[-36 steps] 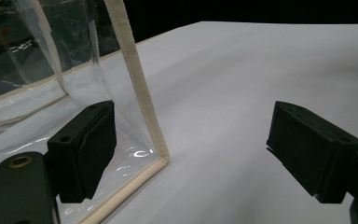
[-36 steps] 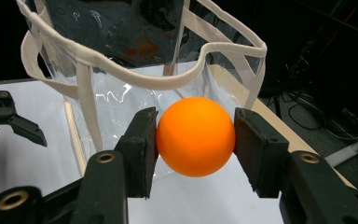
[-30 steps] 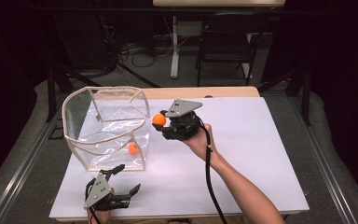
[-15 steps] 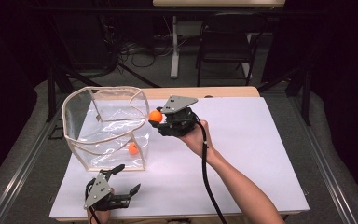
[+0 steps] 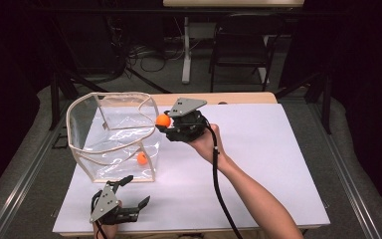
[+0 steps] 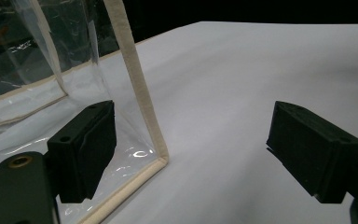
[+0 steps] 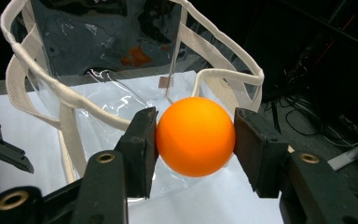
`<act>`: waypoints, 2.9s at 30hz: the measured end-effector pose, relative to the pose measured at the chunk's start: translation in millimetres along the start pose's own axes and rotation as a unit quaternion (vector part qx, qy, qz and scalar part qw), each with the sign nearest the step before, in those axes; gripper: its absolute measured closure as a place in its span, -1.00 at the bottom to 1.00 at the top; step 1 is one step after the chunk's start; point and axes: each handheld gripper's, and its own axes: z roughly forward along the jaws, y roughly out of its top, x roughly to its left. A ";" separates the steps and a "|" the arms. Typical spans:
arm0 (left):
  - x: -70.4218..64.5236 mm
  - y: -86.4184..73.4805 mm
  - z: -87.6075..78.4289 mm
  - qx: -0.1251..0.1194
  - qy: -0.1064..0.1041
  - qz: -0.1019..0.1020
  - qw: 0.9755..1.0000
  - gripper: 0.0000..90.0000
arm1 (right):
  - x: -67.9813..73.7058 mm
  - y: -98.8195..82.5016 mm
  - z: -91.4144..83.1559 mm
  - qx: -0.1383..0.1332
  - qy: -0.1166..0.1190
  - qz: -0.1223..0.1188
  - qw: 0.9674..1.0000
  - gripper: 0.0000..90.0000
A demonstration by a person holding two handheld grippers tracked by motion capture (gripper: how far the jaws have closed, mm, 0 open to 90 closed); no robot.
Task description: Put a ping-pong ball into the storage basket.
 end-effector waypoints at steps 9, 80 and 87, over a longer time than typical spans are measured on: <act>-0.2 0.1 0.4 -0.001 0.000 0.000 1.000 -0.65 | 0.9 7.7 4.4 0.000 0.005 -0.003 1.000 0.13; 1.0 -0.1 0.0 -0.003 -0.002 -0.002 1.000 -0.65 | 16.7 64.2 41.4 0.044 0.041 -0.047 0.997 0.13; 0.3 0.1 -0.2 -0.003 -0.001 -0.002 1.000 -0.65 | 18.0 67.6 44.8 0.050 0.046 -0.048 0.997 0.13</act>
